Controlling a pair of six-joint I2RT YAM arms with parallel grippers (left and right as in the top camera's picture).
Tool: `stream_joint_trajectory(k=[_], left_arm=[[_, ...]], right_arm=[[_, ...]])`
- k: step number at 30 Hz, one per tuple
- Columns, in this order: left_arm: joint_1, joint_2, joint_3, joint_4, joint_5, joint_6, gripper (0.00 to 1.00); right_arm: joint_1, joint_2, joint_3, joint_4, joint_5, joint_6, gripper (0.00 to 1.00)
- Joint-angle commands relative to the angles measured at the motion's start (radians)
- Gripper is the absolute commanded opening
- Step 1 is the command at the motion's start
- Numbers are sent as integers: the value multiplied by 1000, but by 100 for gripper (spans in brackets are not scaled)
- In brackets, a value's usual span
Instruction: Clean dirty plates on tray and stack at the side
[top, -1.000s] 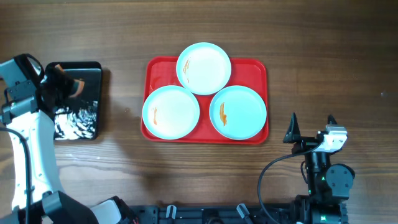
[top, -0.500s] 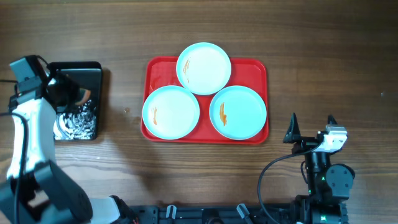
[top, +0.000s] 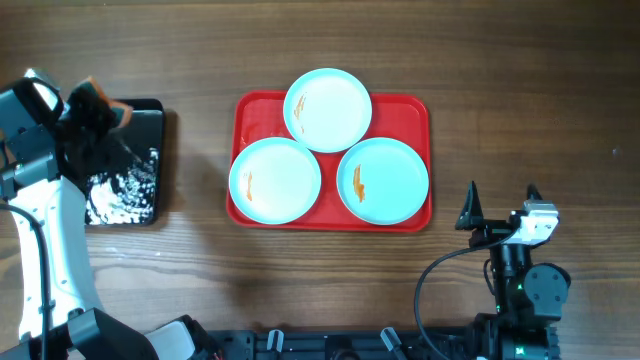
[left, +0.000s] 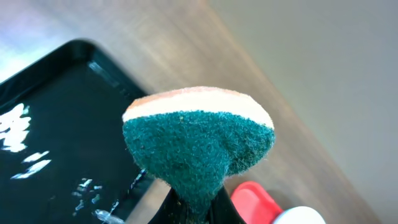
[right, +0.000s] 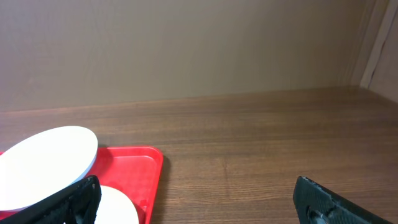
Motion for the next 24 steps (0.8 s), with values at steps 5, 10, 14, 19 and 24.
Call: stream_joint_trajectory(k=[5,10,14,19,24], left_arm=[[5,-4,14,36,90,-6,4],[34,-4,14,31,91,-6,4],[47,-4,13,25,91,-6,4],[47,-4,13,23,91,-6,4],[47,-4,13,21,91,-6,4]], right_arm=[[-5,-3,-6,6,-16,8,100],[-5,-3,-6,6,-16,8,100],[-5,-3,-6,6,-16,8,100],[-5,-3,-6,6,-16,7,100],[-5,-3,-6,6,-16,8,100]])
